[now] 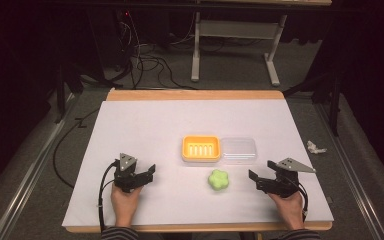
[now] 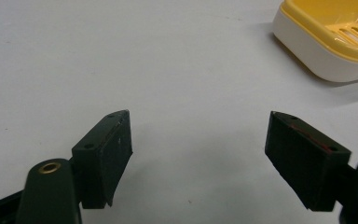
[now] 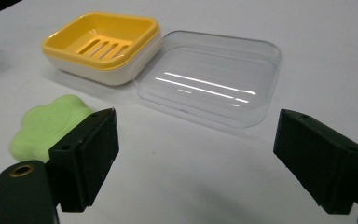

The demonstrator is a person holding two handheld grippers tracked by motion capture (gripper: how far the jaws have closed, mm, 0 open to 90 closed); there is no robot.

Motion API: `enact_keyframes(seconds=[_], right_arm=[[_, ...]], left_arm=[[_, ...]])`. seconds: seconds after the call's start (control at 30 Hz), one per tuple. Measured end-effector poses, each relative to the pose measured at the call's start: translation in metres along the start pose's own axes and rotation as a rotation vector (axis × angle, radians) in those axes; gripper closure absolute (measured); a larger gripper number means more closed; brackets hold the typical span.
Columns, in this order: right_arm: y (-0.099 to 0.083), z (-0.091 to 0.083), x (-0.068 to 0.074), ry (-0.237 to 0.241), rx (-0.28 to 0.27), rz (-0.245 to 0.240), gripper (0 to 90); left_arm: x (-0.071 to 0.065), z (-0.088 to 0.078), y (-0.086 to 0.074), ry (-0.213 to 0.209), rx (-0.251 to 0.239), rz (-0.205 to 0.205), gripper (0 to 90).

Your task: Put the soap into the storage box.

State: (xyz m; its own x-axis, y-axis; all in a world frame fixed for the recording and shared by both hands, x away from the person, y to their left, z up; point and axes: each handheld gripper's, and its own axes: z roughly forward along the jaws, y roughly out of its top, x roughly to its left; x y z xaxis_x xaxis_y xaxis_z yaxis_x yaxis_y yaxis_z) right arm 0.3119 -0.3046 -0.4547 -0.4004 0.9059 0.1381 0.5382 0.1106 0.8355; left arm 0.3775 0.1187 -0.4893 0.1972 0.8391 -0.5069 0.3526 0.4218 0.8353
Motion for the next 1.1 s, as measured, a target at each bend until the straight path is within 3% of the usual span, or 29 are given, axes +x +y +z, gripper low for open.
enact_keyframes(seconds=[0.13,0.5,1.1], right_arm=[[0.004,0.003,0.007,0.028,0.056,0.003,14.9],[0.011,0.014,0.038,0.1,0.137,-0.119,19.7],[0.02,0.034,0.074,0.141,0.232,-0.277,20.5]], left_arm=[[0.0,-0.001,0.0,-0.003,0.003,0.006,23.6],[0.0,-0.001,0.0,-0.004,-0.001,0.011,23.6],[0.0,0.0,0.0,-0.002,0.003,0.001,23.1]])
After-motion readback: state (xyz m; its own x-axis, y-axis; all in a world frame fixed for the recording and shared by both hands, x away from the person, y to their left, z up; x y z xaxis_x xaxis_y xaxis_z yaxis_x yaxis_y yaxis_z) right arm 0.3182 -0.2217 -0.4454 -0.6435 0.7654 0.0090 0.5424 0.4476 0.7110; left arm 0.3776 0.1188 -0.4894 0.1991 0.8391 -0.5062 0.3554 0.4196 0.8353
